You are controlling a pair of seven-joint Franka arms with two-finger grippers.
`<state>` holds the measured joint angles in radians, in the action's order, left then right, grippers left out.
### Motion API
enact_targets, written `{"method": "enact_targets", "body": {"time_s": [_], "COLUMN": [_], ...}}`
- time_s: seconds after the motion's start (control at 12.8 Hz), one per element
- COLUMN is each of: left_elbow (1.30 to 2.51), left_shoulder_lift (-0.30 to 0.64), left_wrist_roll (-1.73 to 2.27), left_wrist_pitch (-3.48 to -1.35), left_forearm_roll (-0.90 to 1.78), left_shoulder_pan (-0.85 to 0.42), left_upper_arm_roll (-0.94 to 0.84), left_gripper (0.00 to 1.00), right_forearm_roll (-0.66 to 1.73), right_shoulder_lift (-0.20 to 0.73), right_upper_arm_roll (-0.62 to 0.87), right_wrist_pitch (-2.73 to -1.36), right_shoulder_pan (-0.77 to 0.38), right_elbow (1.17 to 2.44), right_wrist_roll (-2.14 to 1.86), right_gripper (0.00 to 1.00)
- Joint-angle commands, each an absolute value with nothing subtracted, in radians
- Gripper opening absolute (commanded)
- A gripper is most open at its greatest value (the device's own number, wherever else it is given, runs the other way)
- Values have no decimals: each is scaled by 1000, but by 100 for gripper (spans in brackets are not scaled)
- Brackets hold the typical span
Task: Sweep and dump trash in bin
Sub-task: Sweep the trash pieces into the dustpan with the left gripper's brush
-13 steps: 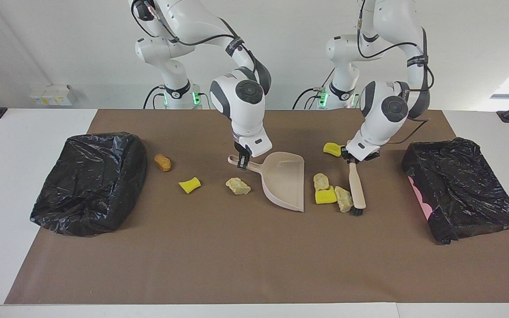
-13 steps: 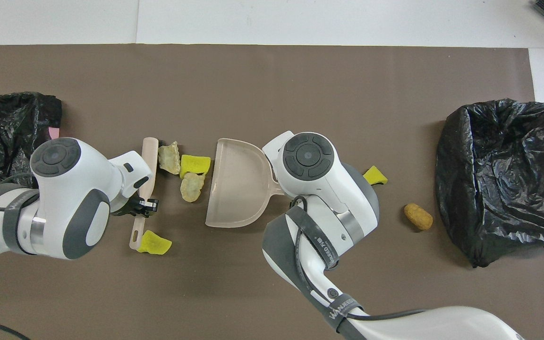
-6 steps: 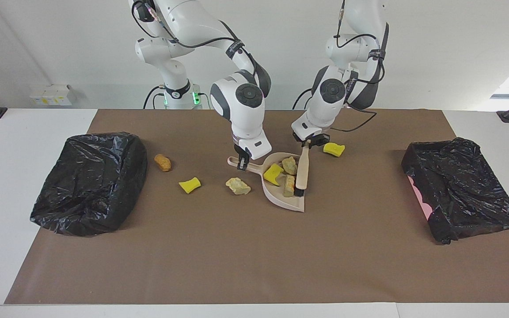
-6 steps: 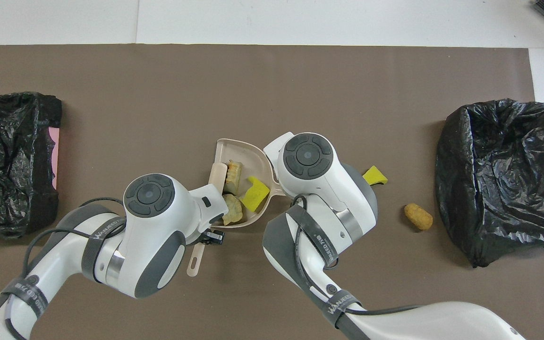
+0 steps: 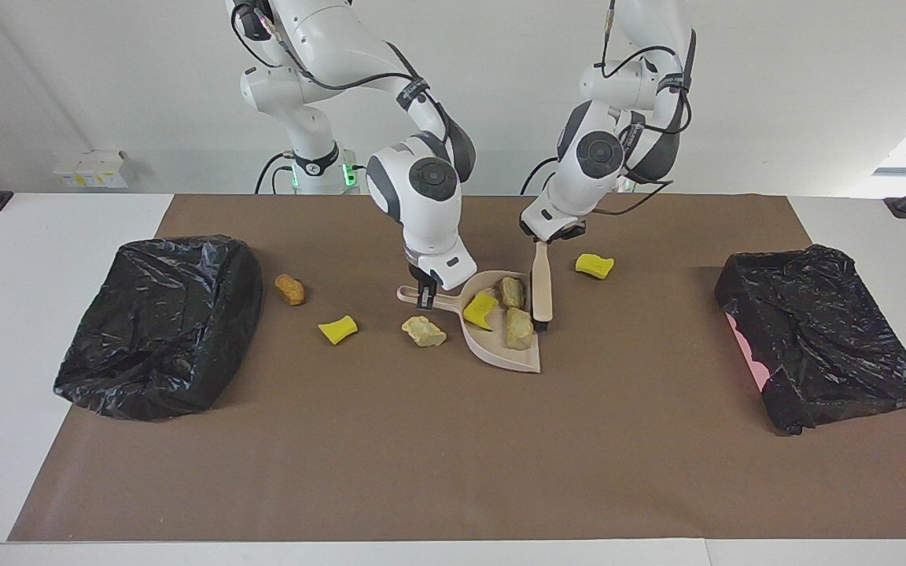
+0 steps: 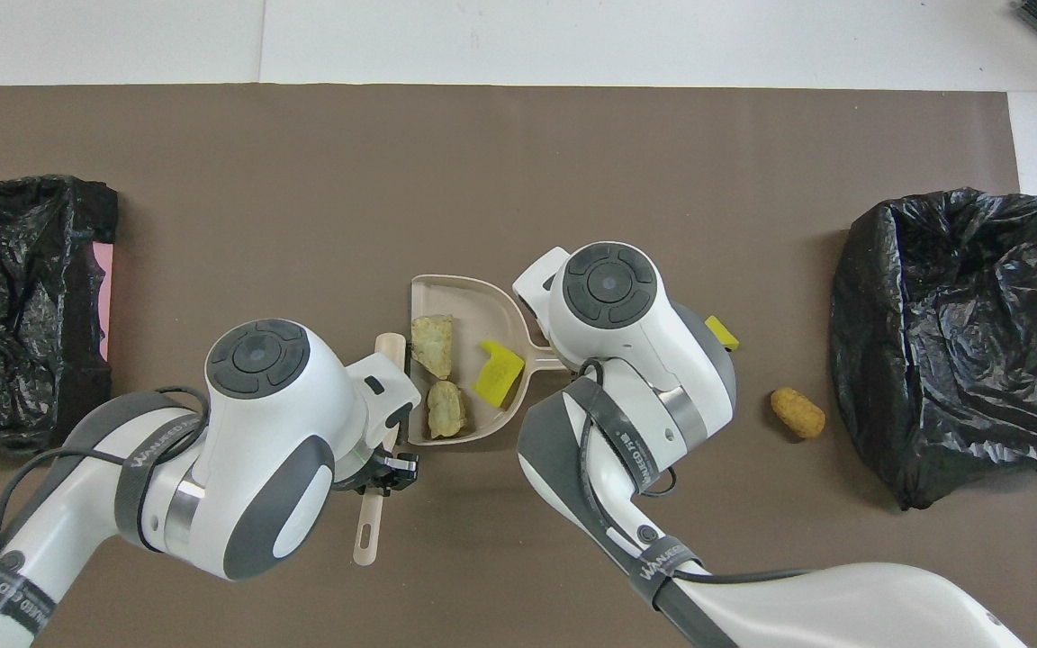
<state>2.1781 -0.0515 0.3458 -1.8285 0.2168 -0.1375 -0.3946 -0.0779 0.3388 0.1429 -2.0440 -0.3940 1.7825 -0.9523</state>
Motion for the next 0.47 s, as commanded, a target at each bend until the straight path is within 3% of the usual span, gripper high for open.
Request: {"method": "enact_targets", "body": {"time_s": [0.0,0.39], "left_elbow": [2206,2403], "left_shoulder_lift": [-156,-317], "left_wrist_roll": [466,733], "left_wrist_pitch": [-1732,-1715], "left_forearm_roll": [222,190], "left_shoulder_pan": [-120,-94], "left_upper_arm_roll": [-379,-373], "left_gripper": [0,0], "right_forearm_roll": [-60,-61], "right_shoulder_lift": [311,285], "right_upper_arm_roll": [150,150], "right_wrist_pitch": [-2042,-2033], "right_shoulder_pan": [-376,-420], "right_elbow": [1793,1827], "right_wrist_roll": [-1112,-1149], "right_gripper": [0,0]}}
